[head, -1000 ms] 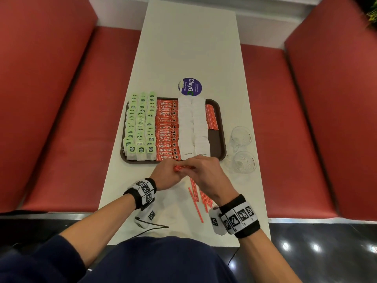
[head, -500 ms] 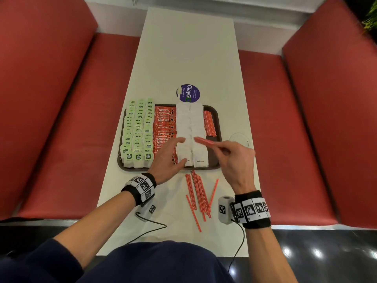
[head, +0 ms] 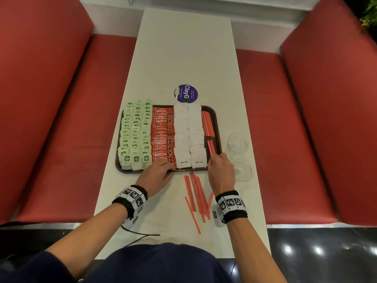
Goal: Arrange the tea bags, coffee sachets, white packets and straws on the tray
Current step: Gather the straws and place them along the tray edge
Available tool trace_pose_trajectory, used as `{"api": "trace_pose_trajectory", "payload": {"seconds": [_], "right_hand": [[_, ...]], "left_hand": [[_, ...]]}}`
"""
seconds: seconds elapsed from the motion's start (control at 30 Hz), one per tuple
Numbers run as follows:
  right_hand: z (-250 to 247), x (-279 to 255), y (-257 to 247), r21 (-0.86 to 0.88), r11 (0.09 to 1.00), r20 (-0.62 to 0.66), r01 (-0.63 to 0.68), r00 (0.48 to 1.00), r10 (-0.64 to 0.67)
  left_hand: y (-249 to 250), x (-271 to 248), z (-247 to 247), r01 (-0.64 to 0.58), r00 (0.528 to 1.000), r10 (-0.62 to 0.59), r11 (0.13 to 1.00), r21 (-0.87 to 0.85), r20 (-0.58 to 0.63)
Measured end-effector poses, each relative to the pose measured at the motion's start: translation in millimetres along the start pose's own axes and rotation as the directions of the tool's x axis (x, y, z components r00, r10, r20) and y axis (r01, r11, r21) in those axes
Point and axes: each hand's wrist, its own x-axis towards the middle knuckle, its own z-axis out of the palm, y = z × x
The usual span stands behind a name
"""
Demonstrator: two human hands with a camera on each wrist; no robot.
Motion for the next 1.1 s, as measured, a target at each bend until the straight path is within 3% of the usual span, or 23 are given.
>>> {"api": "trace_pose_trajectory", "payload": {"seconds": [0.23,0.5,0.77,1.1], "right_hand": [[-0.9,10.0,-12.0,-0.108,0.992,0.104,-0.062,0.992,0.074],[-17.8,31.4,-9.5,-0.247,0.968,0.187,-0.034,0.979,0.082],[-11.0,48.6,-2.8,-0.177,0.984,0.31,-0.007,0.949,0.063],[-17.8,62.9,2.5,-0.13,0.992,0.304,0.005,0.952,0.035]], "left_hand": [[-1.4,0.1,1.7,0.005,1.0,-0.005,1.0,-0.001,0.012],[-0.6,1.8,-0.5,0.03,0.999,-0.03,1.0,0.001,0.045],[0.4,3.1,1.8,0.054,0.997,-0.055,0.998,0.013,0.063],[-2.4,3.5,2.1,0.034,0.998,-0.034,0.999,-0.009,0.047]]}}
